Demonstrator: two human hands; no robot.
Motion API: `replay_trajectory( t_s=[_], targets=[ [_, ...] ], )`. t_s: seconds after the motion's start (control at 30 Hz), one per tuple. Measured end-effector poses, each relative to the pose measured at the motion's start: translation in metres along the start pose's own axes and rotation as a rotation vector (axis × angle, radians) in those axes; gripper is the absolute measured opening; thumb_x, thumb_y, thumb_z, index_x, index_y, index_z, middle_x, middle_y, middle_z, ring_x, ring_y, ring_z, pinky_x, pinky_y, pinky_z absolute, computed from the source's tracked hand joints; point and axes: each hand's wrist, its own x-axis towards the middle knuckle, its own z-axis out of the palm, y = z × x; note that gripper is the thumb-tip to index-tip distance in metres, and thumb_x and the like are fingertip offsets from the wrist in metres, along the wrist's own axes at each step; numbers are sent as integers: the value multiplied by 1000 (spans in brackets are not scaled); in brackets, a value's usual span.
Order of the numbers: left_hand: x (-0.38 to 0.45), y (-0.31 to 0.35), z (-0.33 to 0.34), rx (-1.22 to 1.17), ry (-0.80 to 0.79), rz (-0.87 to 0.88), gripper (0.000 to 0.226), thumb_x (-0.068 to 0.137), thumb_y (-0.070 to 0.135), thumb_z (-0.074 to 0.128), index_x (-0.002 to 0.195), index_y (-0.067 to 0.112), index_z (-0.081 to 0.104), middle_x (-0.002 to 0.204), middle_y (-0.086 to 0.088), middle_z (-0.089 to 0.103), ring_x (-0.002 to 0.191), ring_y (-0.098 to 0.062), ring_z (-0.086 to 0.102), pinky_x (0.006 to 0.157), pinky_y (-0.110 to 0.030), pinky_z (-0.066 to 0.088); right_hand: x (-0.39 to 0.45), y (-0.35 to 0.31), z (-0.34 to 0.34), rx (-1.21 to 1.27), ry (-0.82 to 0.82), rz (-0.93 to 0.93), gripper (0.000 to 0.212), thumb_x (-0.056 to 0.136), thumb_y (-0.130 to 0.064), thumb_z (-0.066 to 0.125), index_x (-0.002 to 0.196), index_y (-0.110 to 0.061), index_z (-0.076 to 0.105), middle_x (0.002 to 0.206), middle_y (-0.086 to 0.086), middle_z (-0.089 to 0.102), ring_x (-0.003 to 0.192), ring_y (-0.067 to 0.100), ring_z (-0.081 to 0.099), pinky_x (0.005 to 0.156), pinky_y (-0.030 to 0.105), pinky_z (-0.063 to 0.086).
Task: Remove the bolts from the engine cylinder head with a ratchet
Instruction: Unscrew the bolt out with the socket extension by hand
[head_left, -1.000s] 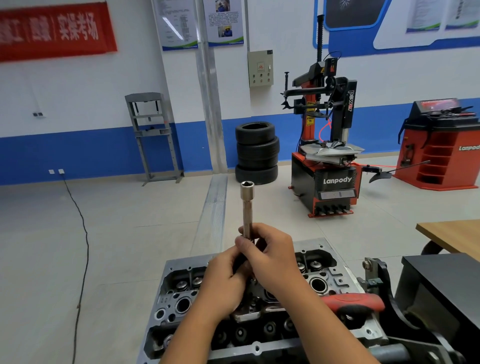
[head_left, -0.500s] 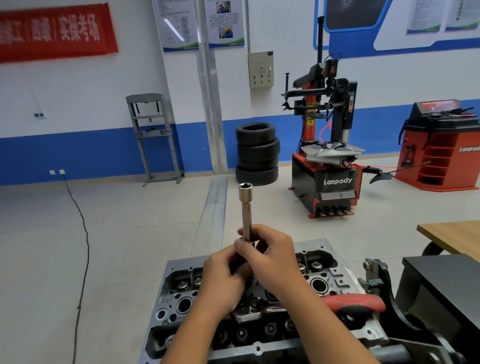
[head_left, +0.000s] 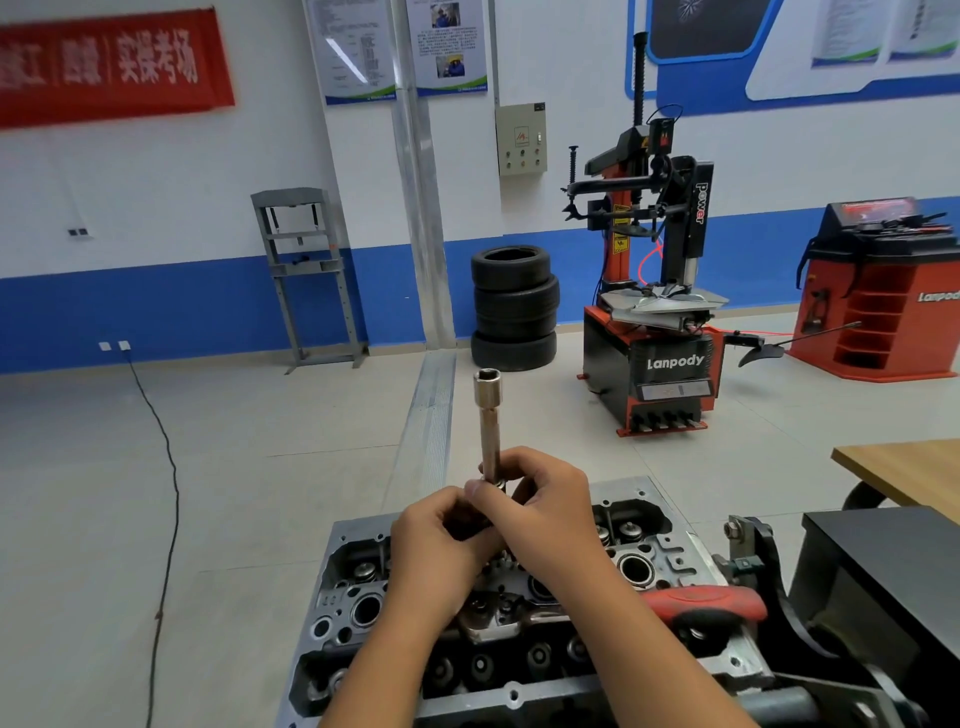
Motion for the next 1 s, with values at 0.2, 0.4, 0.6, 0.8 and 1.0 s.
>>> replay_trajectory(
  t_s=[0.2, 0.4, 0.6, 0.8, 1.0],
  targets=[
    [0, 2, -1, 32, -141, 36, 40, 96, 3, 69, 100, 42, 78, 95, 11, 81, 94, -8, 77, 79, -26, 62, 0, 2, -1, 11, -4, 13, 9, 80, -24, 80, 79, -30, 74, 79, -15, 72, 65, 3, 60, 66, 30, 54],
    [1, 0, -2, -28, -72, 5, 32, 90, 8, 78, 98, 38, 81, 93, 9, 81, 91, -8, 78, 75, -23, 59, 0, 1, 0, 10, 6, 7, 6, 77, -30, 80, 80, -30, 75, 82, -15, 73, 62, 2, 59, 63, 18, 46],
    [0, 1, 1, -29, -64, 16, 34, 89, 3, 77, 100, 36, 81, 93, 10, 81, 91, -7, 77, 76, -22, 60, 0, 0, -1, 6, 11, 20, 6, 80, -30, 81, 82, -29, 75, 84, -13, 73, 68, 6, 63, 69, 32, 55],
    [1, -3, -3, 20, -66, -18, 23, 93, 13, 76, 102, 35, 78, 94, 13, 80, 92, -3, 76, 78, -22, 61, -1, 2, -1, -4, -5, -9, 11, 78, -37, 82, 86, -32, 76, 86, -15, 75, 61, 4, 60, 63, 25, 52],
    [1, -2, -1, 45, -66, 21, 23, 95, 15, 74, 106, 35, 78, 97, 16, 80, 96, 1, 74, 82, -21, 60, -1, 2, -2, -1, 30, -25, 15, 75, -44, 78, 84, -32, 75, 85, -16, 74, 62, 7, 61, 62, 29, 54]
  ],
)
